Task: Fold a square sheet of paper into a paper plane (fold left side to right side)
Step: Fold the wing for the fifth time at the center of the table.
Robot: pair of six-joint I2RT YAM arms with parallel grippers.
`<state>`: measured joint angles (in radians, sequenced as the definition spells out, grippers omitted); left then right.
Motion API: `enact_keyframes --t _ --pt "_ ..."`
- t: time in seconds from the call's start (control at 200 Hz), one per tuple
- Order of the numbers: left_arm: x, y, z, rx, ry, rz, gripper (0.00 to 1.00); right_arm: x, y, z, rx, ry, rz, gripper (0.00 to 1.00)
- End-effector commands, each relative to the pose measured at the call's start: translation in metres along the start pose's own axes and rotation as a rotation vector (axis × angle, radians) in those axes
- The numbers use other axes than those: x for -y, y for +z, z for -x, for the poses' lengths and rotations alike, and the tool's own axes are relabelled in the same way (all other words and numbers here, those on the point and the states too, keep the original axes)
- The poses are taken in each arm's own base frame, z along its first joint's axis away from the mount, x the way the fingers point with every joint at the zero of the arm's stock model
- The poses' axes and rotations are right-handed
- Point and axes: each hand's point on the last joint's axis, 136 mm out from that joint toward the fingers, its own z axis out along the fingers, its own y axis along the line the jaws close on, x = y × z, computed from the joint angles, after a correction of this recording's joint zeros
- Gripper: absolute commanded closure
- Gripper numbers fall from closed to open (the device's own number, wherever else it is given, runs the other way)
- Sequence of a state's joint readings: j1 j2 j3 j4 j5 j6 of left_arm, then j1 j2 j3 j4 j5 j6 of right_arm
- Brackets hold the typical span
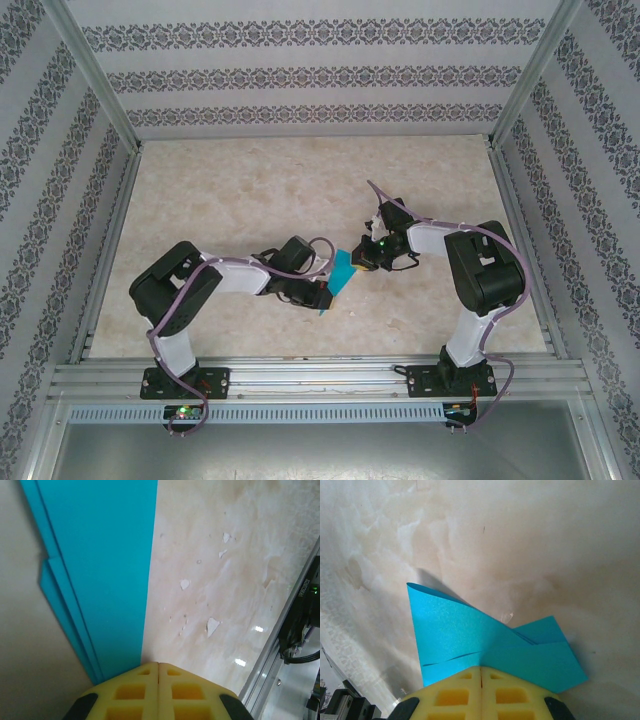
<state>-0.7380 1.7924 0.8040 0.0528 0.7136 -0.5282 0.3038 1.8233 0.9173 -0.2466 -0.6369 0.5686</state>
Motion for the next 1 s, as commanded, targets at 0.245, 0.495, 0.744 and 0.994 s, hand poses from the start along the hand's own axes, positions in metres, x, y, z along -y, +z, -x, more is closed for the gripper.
enact_keyframes --t 0.245,0.495,0.744,0.994 --pt "-0.016 0.000 -0.057 -0.084 -0.108 0.054 1.00 0.054 0.010 -0.018 -0.051 0.083 -0.203 1.00" --pt "-0.014 -0.003 -0.057 -0.066 -0.106 0.057 1.00 0.054 0.011 -0.020 -0.056 0.081 -0.201 1.00" --pt "-0.001 -0.010 -0.044 -0.021 -0.075 0.032 1.00 0.049 0.012 -0.017 -0.050 0.073 -0.181 1.00" --pt "0.028 -0.030 -0.008 0.090 -0.016 -0.015 0.90 0.036 0.007 -0.012 -0.035 0.051 -0.148 1.00"
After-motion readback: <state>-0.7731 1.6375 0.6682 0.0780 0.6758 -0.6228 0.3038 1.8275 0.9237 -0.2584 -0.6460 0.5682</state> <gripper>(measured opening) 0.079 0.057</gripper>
